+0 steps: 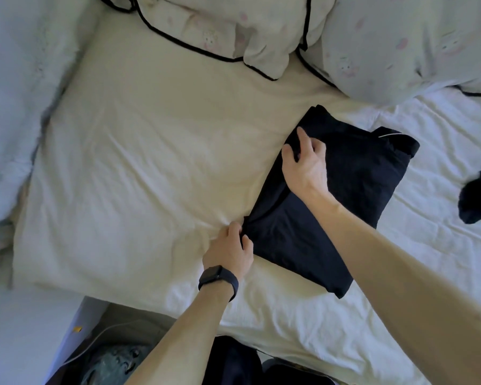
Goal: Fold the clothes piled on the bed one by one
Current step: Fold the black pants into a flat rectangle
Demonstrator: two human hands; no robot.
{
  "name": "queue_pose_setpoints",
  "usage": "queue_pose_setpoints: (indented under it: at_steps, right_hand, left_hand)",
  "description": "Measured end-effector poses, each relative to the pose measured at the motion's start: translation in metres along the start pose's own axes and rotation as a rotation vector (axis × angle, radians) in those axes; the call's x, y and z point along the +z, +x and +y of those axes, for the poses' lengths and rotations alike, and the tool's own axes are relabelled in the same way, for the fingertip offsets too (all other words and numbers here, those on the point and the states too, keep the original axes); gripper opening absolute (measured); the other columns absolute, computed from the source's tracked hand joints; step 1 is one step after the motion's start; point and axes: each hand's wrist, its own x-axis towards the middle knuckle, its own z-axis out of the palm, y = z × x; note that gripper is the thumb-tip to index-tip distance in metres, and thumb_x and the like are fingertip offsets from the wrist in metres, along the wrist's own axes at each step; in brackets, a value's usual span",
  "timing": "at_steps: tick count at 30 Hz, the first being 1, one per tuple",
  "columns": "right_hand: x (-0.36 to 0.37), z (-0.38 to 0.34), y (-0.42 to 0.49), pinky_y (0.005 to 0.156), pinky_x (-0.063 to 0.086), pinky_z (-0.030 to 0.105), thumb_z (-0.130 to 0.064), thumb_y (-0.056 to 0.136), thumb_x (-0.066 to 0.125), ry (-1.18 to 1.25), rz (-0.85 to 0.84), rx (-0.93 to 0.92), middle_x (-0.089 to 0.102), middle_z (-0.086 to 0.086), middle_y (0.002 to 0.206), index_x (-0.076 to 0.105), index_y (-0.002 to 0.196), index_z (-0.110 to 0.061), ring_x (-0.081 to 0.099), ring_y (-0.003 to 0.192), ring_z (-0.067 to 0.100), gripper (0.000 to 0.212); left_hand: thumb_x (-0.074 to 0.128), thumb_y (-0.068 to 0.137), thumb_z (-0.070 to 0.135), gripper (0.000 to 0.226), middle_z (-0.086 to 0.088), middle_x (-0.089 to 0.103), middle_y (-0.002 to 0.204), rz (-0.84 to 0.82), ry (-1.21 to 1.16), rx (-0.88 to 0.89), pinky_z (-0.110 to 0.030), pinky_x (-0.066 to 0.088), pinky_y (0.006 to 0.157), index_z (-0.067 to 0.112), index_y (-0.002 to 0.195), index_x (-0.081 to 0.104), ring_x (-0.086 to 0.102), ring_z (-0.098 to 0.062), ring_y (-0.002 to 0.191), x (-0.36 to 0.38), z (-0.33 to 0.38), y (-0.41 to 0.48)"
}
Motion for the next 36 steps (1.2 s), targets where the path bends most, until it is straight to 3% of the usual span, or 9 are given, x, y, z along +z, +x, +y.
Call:
queue_pose_setpoints:
  at_steps: [4,8,11,14,17,21,23,28,36]
  right_hand:
    - [-0.012,0.031,-0.042,0.104,0.05,0.038,-0.034,0.104,0.051,0.124,0.18,-0.065,0.038,-0.004,0.146,0.044,0.148,-0.022,0.052,0.122,0.011,0.046]
    - [-0.017,0.084,-0.09,0.111,0.043,0.046,-0.03,0.102,0.055,0.012,0.324,-0.026,0.04,0.001,0.152,0.049,0.141,-0.019,0.038,0.138,0.021,0.041]
    - [-0.014,0.12,-0.118,0.121,0.023,0.05,-0.039,0.102,0.051,-0.233,0.346,0.063,0.02,0.006,0.167,0.037,0.154,-0.023,0.015,0.154,0.026,0.056]
    - [-0.008,0.145,-0.13,0.124,0.009,0.053,-0.053,0.102,0.035,-0.366,0.231,0.125,0.0,0.004,0.172,0.019,0.162,-0.032,-0.002,0.158,0.024,0.066]
    - [-0.002,0.162,-0.135,0.126,0.002,0.054,-0.058,0.103,0.022,-0.456,0.073,0.059,-0.003,0.001,0.172,0.018,0.163,-0.035,-0.012,0.158,0.021,0.064]
    - [-0.012,0.165,-0.127,0.125,0.006,0.051,-0.053,0.101,0.036,-0.315,0.25,0.011,0.02,-0.001,0.169,0.045,0.151,-0.03,0.001,0.158,0.019,0.056]
    - [-0.025,0.166,-0.109,0.125,0.005,0.05,-0.053,0.101,0.036,-0.21,0.355,0.09,0.016,-0.002,0.17,0.04,0.153,-0.031,0.001,0.158,0.018,0.057]
    - [-0.056,0.184,-0.042,0.125,-0.003,0.052,-0.053,0.105,0.029,-0.177,0.327,0.159,-0.008,-0.001,0.172,0.003,0.163,-0.037,-0.013,0.157,0.018,0.066]
    - [-0.047,0.215,-0.046,0.126,-0.004,0.054,-0.057,0.102,0.016,-0.285,0.135,0.045,-0.019,0.001,0.17,-0.008,0.162,-0.036,-0.02,0.156,0.021,0.068]
  left_hand:
    - [0.053,0.094,0.029,0.042,-0.003,0.052,0.128,0.174,0.081,0.191,-0.036,0.045,0.074,0.02,0.135,0.048,0.055,-0.028,0.106,-0.002,0.006,-0.008]
    - [0.067,0.085,0.031,0.062,-0.014,0.042,0.147,0.339,0.188,0.549,-0.049,0.047,0.1,0.016,0.142,0.048,0.049,-0.035,0.128,0.004,0.019,-0.003]
    - [0.054,0.094,0.042,0.068,-0.008,0.016,0.166,0.217,0.328,0.742,-0.056,0.02,0.119,0.028,0.156,0.029,0.022,-0.031,0.151,0.014,0.04,0.011]
    - [0.028,0.102,0.05,0.064,0.004,-0.008,0.168,0.03,0.642,0.919,-0.052,-0.011,0.12,0.039,0.159,0.002,-0.005,-0.021,0.155,0.022,0.051,0.033]
    - [0.01,0.102,0.053,0.06,0.006,-0.015,0.167,-0.083,0.898,0.876,-0.051,-0.02,0.117,0.038,0.155,-0.015,-0.014,-0.019,0.154,0.016,0.048,0.054]
    - [0.033,0.102,0.045,0.058,-0.006,0.028,0.163,0.039,0.901,0.905,-0.05,0.016,0.12,0.022,0.156,0.032,0.022,-0.027,0.151,-0.002,0.071,0.053]
    - [0.043,0.099,0.043,0.058,-0.008,0.035,0.159,0.155,0.811,1.029,-0.051,0.023,0.119,0.019,0.151,0.041,0.029,-0.027,0.148,-0.002,0.096,0.053]
    - [0.026,0.1,0.051,0.067,0.001,0.002,0.169,0.17,0.815,1.106,-0.053,0.003,0.122,0.028,0.161,0.009,0.003,-0.022,0.155,0.03,0.17,0.082]
    - [0.018,0.104,0.052,0.062,0.005,-0.006,0.168,0.243,0.887,0.811,-0.053,-0.002,0.122,0.032,0.159,-0.003,-0.004,-0.021,0.155,0.033,0.15,0.131]
